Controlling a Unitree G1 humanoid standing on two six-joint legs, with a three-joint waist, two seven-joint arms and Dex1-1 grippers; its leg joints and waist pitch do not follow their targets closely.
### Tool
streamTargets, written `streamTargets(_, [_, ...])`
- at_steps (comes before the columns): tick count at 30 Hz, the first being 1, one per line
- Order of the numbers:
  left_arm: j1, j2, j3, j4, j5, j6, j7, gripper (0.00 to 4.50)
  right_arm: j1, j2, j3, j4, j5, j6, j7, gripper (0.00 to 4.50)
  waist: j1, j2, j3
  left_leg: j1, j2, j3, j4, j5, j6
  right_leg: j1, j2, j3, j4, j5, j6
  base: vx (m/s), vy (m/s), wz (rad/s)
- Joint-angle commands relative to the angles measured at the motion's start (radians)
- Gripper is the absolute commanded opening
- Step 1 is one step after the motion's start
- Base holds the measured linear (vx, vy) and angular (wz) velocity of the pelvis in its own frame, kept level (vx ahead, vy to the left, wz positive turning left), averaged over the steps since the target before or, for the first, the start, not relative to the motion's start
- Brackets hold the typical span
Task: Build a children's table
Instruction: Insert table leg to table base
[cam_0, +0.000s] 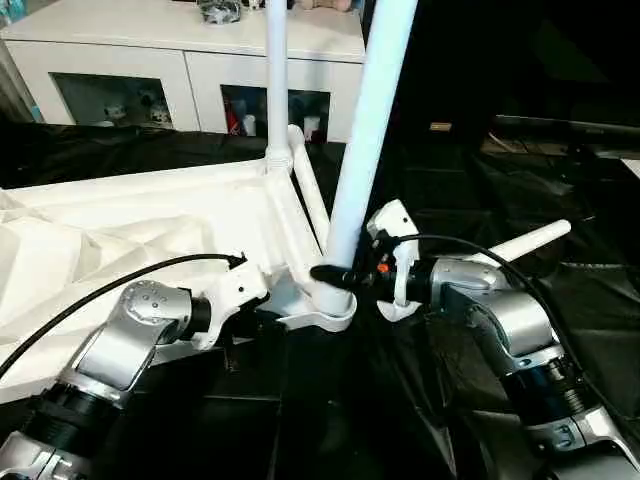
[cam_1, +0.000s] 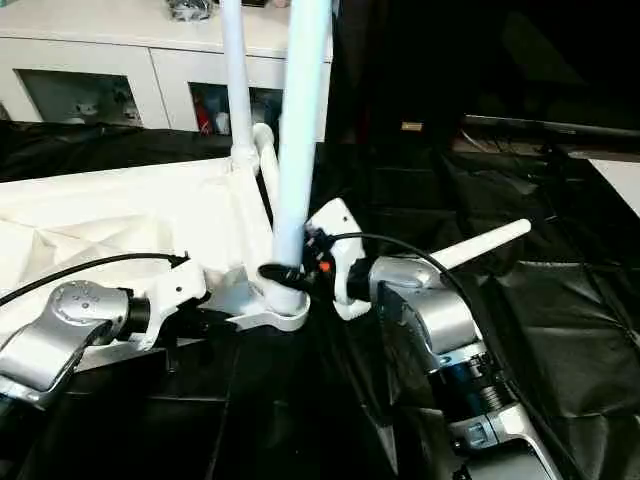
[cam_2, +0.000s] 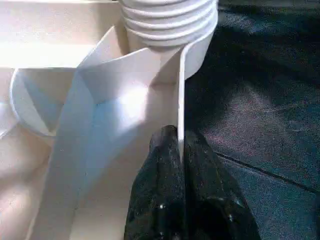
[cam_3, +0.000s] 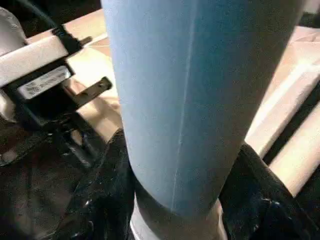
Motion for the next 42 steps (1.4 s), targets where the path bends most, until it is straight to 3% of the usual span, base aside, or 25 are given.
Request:
streamTargets(1, [-0.006, -0.012, 0.010, 0.015, -0.014, -0.009, 0.014, 0.00, 0.019, -0.017, 0.018, -0.006, -0.001, 0.043, 0.014, 1.86, 0.008, 0.003, -0.058, 0.000, 0.058, -0.020, -0.076, -0.057, 0.024, 0.047, -0.091, 0.057, -0.075, -0.047, -0.229, 0.000, 0.000, 0.00])
streamTargets(23, [-0.004, 0.006, 0.007, 0.016, -0.011, -0.007, -0.004, 0.00, -0.020, -0.014, 0.036, 0.157, -0.075, 0.014, -0.013, 1.85, 0.007, 0.006, -0.058, 0.001, 0.058, -0.021, -0.078, -0.077, 0.012, 0.046, -0.093, 0.056, -0.077, -0.060, -0.242, 0.000, 0.000, 0.00])
streamTargets(29, [-0.007, 0.005, 0.011, 0.023, -0.010, -0.012, 0.001, 0.00, -0.005, -0.004, 0.012, 0.176, -0.064, -0.008, -0.015, 1.85, 0.007, 0.006, -0.058, 0.001, 0.058, -0.021, -0.078, -0.083, 0.010, 0.045, -0.094, 0.057, -0.077, -0.064, -0.239, 0.000, 0.000, 0.00])
streamTargets(42, [-0.019, -0.003, 0.021, 0.043, -0.012, -0.019, 0.012, 0.00, 0.127, 0.038, -0.098, 0.184, -0.014, -0.142, -0.062, 1.85, 0.011, 0.015, -0.057, 0.002, 0.059, -0.023, -0.083, -0.131, 0.001, 0.044, -0.094, 0.057, -0.084, -0.088, -0.237, 0.000, 0.000, 0.00])
